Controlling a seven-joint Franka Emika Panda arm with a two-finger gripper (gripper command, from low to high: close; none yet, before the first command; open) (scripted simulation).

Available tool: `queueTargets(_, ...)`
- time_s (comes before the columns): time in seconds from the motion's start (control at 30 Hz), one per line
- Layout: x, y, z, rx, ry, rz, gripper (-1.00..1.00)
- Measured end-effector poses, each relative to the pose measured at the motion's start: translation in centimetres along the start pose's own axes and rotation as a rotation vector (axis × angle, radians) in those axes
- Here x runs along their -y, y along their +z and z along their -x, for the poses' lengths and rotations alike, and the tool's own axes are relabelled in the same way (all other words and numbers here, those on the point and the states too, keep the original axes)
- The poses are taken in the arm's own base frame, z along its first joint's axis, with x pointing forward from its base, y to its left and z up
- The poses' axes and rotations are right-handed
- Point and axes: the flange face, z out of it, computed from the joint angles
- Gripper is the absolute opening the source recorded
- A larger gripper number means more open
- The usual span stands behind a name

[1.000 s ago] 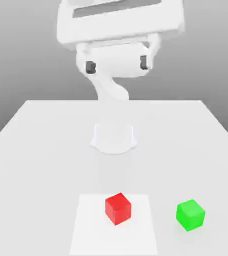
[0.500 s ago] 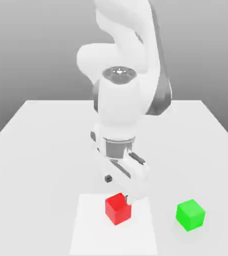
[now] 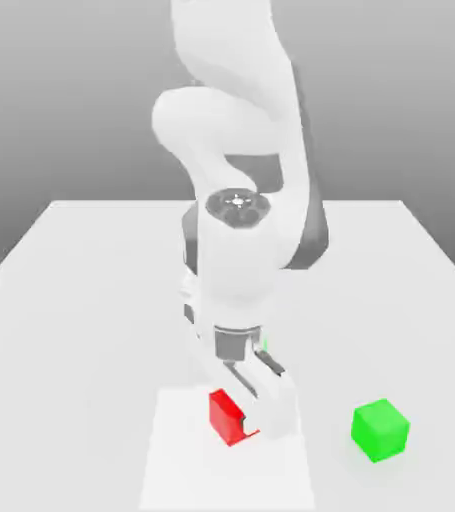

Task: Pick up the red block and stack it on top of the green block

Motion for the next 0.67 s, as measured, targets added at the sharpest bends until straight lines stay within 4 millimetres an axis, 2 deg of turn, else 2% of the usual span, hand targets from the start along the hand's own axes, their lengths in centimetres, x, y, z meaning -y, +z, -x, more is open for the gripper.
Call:
queueTargets(0.07, -0.1, -1.9, 0.1, -0.001, -0.003, 0.000, -1.00)
queueTargets(0.1, -0.2, -2.6, 1.4, -0.001, -0.049, 0.000, -1.00)
queueTargets(0.23, -1.3, -4.6, 9.9, 0.000, -0.351, 0.001, -1.00)
queueTargets(0.33, -3.5, -6.0, 16.7, 0.001, -0.596, 0.001, -1.00)
queueTargets(0.37, -4.2, -6.0, 18.3, 0.001, -0.655, 0.001, -1.00)
queueTargets(0.43, -3.7, -4.5, 18.5, 0.000, -0.664, 0.000, -1.00)
queueTargets(0.53, -3.7, -1.2, 18.5, 0.000, -0.667, 0.000, -1.00)
queueTargets(0.57, -3.8, -0.5, 18.5, 0.000, -0.668, 0.000, 1.00)
queueTargets(0.67, -3.8, -0.5, 18.5, 0.000, -0.668, 0.000, 1.00)
